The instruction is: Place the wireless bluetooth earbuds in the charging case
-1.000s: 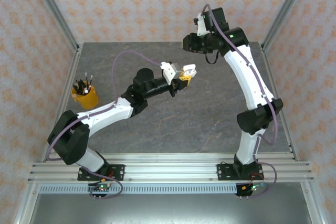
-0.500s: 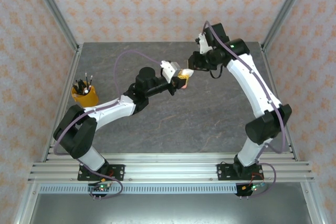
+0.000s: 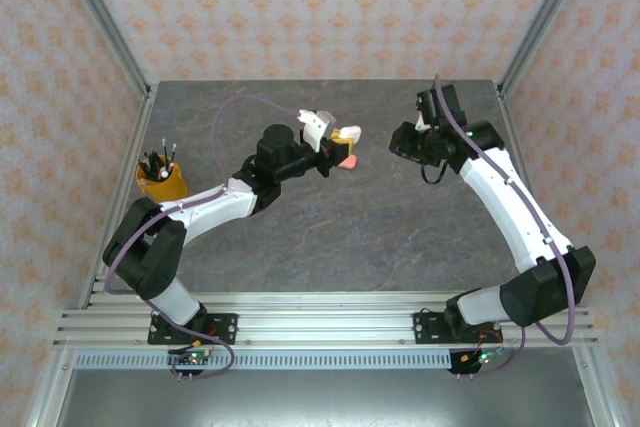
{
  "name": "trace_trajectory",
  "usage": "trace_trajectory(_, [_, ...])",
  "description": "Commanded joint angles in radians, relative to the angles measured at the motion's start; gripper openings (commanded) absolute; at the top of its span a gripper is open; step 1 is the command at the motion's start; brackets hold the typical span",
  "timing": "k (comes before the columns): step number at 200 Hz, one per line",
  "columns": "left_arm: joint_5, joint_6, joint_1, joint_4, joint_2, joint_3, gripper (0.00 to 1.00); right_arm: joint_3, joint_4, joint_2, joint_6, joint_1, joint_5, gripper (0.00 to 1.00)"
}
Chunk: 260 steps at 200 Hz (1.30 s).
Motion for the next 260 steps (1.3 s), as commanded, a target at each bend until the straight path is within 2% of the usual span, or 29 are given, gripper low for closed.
trace_trajectory(1, [0.026, -0.133, -0.003, -0.074, 0.021, -0.018, 0.00, -0.099, 0.120, -0.036, 0.113, 0.000, 0.072, 0.31])
trace_trajectory(40, [0.032, -0.294, -0.003, -0.243, 0.070, 0.002, 0.00, -0.206, 0.202, -0.053, 0.187, 0.000, 0.113, 0.32])
trace_trajectory(64, [0.087, -0.369, -0.007, -0.364, 0.143, 0.068, 0.00, -0.221, 0.214, -0.050, 0.200, 0.000, 0.139, 0.33])
trace_trajectory(101, [0.102, -0.415, -0.011, -0.665, 0.280, 0.242, 0.04, -0.219, 0.214, -0.037, 0.204, 0.001, 0.159, 0.33])
trace_trajectory(143, [0.067, -0.444, -0.013, -0.768, 0.366, 0.314, 0.19, -0.232, 0.212, -0.041, 0.209, 0.000, 0.168, 0.33])
trace_trajectory(196, [0.052, -0.435, -0.012, -0.850, 0.444, 0.369, 0.28, -0.223, 0.189, -0.060, 0.205, 0.001, 0.180, 0.34])
trace_trajectory(212, [0.045, -0.430, -0.008, -0.867, 0.446, 0.374, 0.42, -0.214, 0.177, -0.067, 0.200, 0.002, 0.184, 0.34])
trace_trajectory(228, [0.018, -0.427, -0.001, -0.902, 0.434, 0.377, 0.61, -0.202, 0.158, -0.077, 0.194, 0.000, 0.193, 0.36])
trace_trajectory(233, [0.005, -0.399, 0.003, -0.917, 0.426, 0.377, 0.71, -0.198, 0.152, -0.081, 0.192, 0.001, 0.197, 0.36])
trace_trajectory(235, [0.001, -0.396, 0.005, -0.923, 0.423, 0.377, 0.81, -0.197, 0.151, -0.082, 0.190, 0.000, 0.198, 0.36])
trace_trajectory(237, [-0.003, -0.394, 0.008, -0.928, 0.419, 0.377, 0.94, -0.195, 0.149, -0.085, 0.188, 0.001, 0.201, 0.36])
trace_trajectory(239, [-0.008, -0.391, 0.011, -0.934, 0.414, 0.376, 0.98, -0.194, 0.147, -0.086, 0.188, 0.001, 0.202, 0.36])
trace_trajectory(260, [-0.071, -0.380, 0.050, -0.973, 0.343, 0.350, 1.00, -0.187, 0.128, -0.111, 0.174, -0.004, 0.215, 0.46])
